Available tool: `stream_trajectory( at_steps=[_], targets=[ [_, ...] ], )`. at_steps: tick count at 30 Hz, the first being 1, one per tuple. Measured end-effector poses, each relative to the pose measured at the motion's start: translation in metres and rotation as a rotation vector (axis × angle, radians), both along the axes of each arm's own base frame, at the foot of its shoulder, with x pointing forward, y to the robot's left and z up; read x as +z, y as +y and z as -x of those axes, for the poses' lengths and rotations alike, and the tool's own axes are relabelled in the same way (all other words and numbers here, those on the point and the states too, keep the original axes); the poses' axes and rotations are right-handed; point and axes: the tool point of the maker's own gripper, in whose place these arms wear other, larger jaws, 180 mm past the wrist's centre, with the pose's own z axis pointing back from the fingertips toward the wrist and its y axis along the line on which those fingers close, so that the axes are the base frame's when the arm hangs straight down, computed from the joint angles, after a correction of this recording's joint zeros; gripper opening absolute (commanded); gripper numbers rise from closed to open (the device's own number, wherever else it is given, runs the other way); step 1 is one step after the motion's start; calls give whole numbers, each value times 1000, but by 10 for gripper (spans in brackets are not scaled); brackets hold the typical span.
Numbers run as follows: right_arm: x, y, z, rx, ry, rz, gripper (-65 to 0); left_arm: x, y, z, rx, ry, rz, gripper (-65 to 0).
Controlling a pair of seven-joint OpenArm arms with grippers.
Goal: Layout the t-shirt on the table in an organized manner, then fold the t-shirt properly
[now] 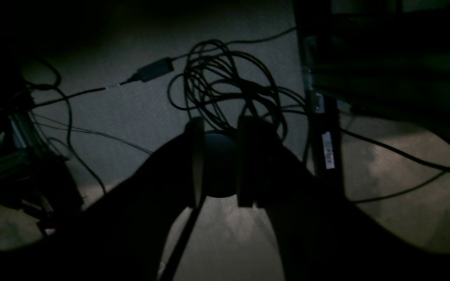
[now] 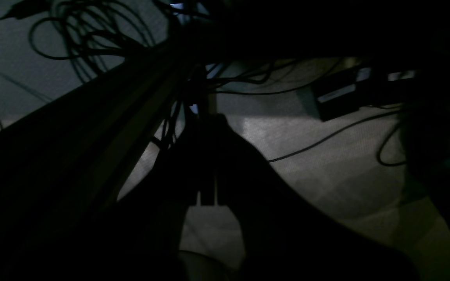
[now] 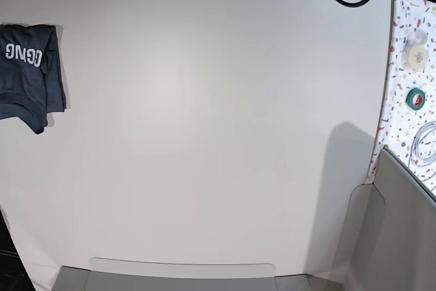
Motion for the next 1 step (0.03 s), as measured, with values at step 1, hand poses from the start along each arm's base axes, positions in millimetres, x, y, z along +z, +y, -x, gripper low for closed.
stream_trajectory(
  at_steps=[1],
  targets=[
    [0,0,0,-1,-1,0,-650,0,0,-4,0,-4,0,-507]
  ],
)
